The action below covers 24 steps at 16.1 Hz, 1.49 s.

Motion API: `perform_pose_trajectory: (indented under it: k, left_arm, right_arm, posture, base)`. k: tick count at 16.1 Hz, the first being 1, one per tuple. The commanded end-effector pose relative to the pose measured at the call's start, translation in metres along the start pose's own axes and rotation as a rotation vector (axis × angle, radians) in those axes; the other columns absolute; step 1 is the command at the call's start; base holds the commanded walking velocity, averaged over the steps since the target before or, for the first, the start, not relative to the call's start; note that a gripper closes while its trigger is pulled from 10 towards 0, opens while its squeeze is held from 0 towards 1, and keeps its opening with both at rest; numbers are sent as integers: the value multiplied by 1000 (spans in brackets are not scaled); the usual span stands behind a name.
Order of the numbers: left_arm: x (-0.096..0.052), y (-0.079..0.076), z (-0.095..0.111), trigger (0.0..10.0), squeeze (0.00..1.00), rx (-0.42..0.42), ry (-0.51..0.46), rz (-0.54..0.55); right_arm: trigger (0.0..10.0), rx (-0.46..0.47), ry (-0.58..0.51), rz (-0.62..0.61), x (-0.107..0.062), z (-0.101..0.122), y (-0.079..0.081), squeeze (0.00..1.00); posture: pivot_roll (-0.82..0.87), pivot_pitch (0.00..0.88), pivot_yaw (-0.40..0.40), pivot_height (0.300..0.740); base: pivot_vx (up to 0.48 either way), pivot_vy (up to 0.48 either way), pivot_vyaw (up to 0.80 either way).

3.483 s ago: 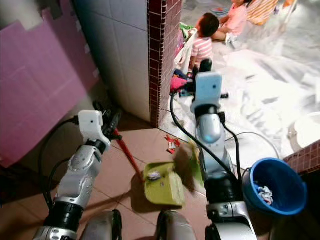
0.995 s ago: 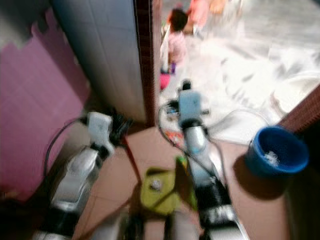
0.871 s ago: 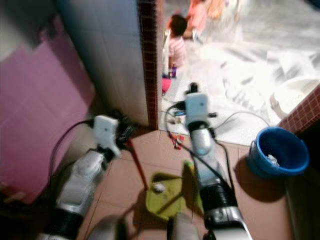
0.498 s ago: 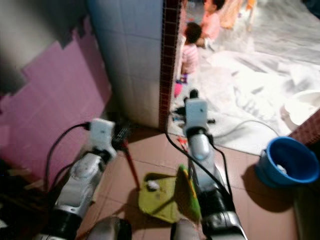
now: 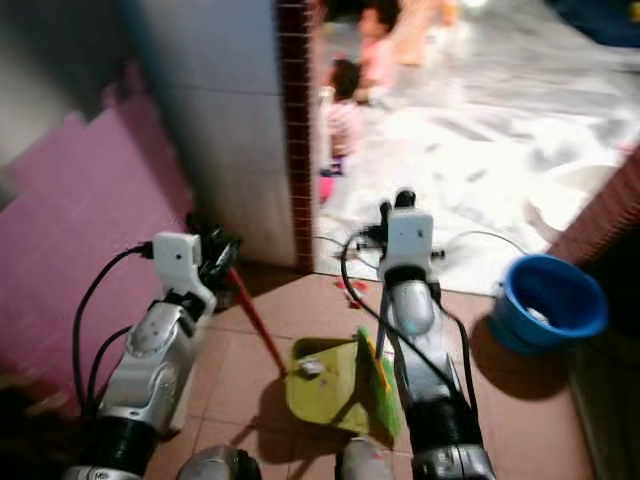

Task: Sweep floor

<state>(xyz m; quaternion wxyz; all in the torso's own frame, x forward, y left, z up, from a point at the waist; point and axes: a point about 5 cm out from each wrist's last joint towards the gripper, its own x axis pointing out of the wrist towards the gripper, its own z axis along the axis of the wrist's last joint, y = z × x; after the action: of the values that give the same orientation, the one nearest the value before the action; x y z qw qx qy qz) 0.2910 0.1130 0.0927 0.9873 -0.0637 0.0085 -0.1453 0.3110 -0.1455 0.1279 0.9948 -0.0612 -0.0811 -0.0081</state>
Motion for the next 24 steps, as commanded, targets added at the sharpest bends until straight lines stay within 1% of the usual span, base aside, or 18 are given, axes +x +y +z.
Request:
perform_pose_trajectory:
  k: [1,3,5,6,8,9,13,17,22,24]
  left_arm:
    - [4,-1,18,10000,0,-1,-82,-16]
    - [-2,1,12,10000,0,-20,-65,4]
    - [-7,-4,6,10000,0,-43,-44,-20]
    - [-8,-7,3,10000,0,-37,-36,-33]
    - [-5,-11,3,10000,0,-35,-34,-47]
    - [-2,-10,3,10000,0,-34,-33,-48]
    - [0,-10,4,10000,0,-31,-35,-53]
    - [1,-9,4,10000,0,-32,-36,-43]
    - [3,-7,3,10000,0,-54,-36,-21]
    - [4,-7,3,10000,0,-53,-36,-17]
  right_arm:
    - [10000,-63,34,-8,0,-6,-8,0]
    - [10000,-59,27,-11,2,-3,-9,0]
    - [10000,-56,32,-12,-1,-5,-9,0]
    - [10000,-55,43,-11,-3,-7,-8,0]
    - [10000,-58,51,-6,-6,-10,-6,0]
    - [10000,-61,52,-9,-5,-10,-8,0]
    - [10000,-77,49,-22,1,-9,-13,0]
    - [10000,-85,49,-14,4,-9,-14,0]
    - [10000,-94,48,5,5,-10,-11,0]
    - [10000,-92,49,6,5,-10,-11,0]
  posture:
    - [-36,0,36,740]
    - [-46,0,52,740]
    - [-49,0,55,740]
    - [-52,0,55,740]
    - [-56,0,58,740]
    - [-59,0,59,740]
    - [-59,0,55,740]
    - [-56,0,47,740]
    - [-58,0,44,740]
    - [-64,0,45,740]
  base:
    - [0,0,-800]
    - [0,0,-663]
    - [142,0,-587]
    - [292,0,-613]
    - [306,-129,-687]
    - [307,-292,-638]
    - [291,-365,-631]
    - [263,-282,-639]
    - [0,0,-640]
    - [0,0,0]
